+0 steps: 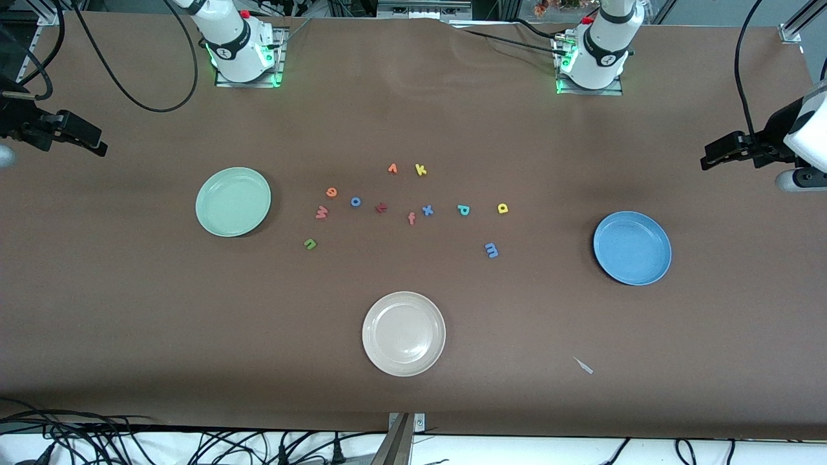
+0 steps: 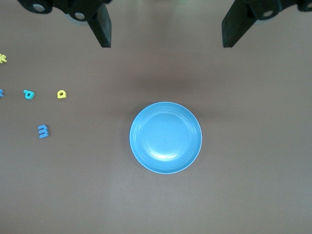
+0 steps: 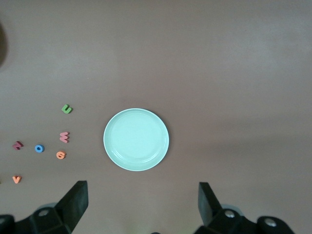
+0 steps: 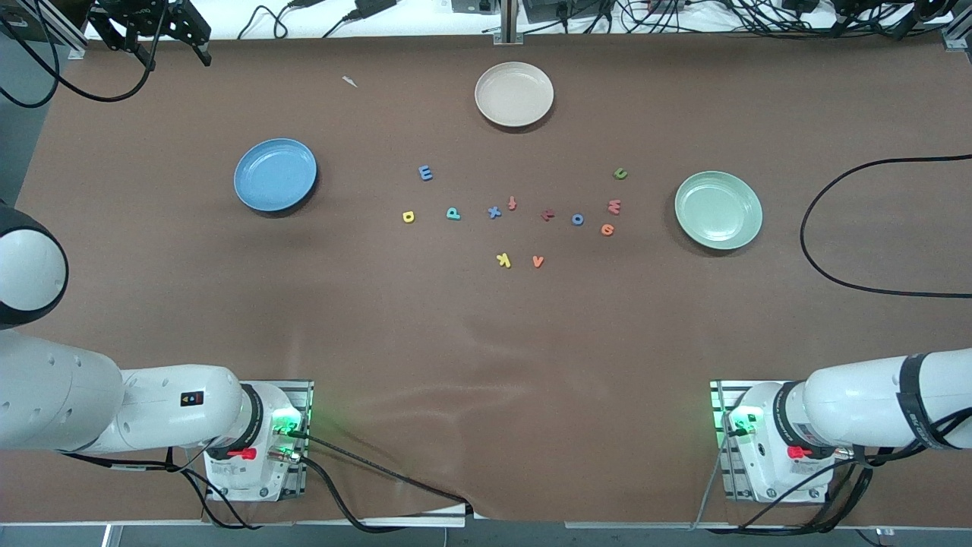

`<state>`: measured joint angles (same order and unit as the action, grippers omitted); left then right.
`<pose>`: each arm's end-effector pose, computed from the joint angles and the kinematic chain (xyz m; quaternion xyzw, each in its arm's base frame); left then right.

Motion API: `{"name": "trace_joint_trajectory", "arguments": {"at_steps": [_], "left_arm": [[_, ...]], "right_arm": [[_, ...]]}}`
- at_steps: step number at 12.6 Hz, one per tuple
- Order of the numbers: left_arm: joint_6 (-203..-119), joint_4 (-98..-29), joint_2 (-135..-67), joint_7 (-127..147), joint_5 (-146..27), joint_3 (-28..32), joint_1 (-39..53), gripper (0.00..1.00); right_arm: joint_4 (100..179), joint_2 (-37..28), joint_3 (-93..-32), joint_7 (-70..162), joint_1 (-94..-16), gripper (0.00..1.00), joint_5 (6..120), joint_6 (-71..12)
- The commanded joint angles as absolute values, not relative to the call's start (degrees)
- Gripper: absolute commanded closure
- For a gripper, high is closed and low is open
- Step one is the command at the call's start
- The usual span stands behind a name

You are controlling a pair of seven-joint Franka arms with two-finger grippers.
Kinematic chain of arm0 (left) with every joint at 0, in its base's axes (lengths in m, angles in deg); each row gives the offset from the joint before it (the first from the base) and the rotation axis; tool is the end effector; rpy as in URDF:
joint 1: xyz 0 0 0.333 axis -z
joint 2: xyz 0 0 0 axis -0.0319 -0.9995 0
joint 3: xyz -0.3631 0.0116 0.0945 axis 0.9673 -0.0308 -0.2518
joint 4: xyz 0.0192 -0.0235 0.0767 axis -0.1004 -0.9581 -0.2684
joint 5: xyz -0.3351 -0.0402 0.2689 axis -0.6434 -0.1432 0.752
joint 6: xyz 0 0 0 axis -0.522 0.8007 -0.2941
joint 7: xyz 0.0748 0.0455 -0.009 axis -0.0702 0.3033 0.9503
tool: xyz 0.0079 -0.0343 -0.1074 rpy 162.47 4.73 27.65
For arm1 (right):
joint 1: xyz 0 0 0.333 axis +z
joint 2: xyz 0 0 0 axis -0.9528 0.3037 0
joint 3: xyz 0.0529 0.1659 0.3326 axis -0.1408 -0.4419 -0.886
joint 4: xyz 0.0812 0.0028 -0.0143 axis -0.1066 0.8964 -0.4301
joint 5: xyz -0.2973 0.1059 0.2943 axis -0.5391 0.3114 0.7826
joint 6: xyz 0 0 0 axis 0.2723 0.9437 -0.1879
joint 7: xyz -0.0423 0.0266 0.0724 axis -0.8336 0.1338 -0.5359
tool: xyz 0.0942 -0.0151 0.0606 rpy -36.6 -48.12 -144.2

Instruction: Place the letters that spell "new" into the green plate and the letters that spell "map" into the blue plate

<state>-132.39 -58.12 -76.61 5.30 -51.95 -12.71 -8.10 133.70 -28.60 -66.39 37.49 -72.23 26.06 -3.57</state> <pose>0.5920 0.0273 0.6249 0.9971 0.0385 -0.0638 0.0138 0.5852 -0.0163 0.6628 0.9988 -0.0441 -0.0200 0.0008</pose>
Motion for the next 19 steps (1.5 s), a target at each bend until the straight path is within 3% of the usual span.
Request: {"name": "trace_joint_trajectory", "arguments": {"at_steps": [1, 19], "left_arm": [[-133.2, -58.3, -76.5, 4.5, -53.8, -12.8, -8.5, 0.0], [-134.2, -58.2, -76.8, 4.5, -53.1, -12.8, -8.4, 0.0]], "right_arm": [[132.2, -28.0, -66.0, 37.6, -72.0, 0.0, 26.0, -2.7], [132.2, -28.0, -66.0, 37.6, -72.0, 0.0, 26.0, -2.6]]}}
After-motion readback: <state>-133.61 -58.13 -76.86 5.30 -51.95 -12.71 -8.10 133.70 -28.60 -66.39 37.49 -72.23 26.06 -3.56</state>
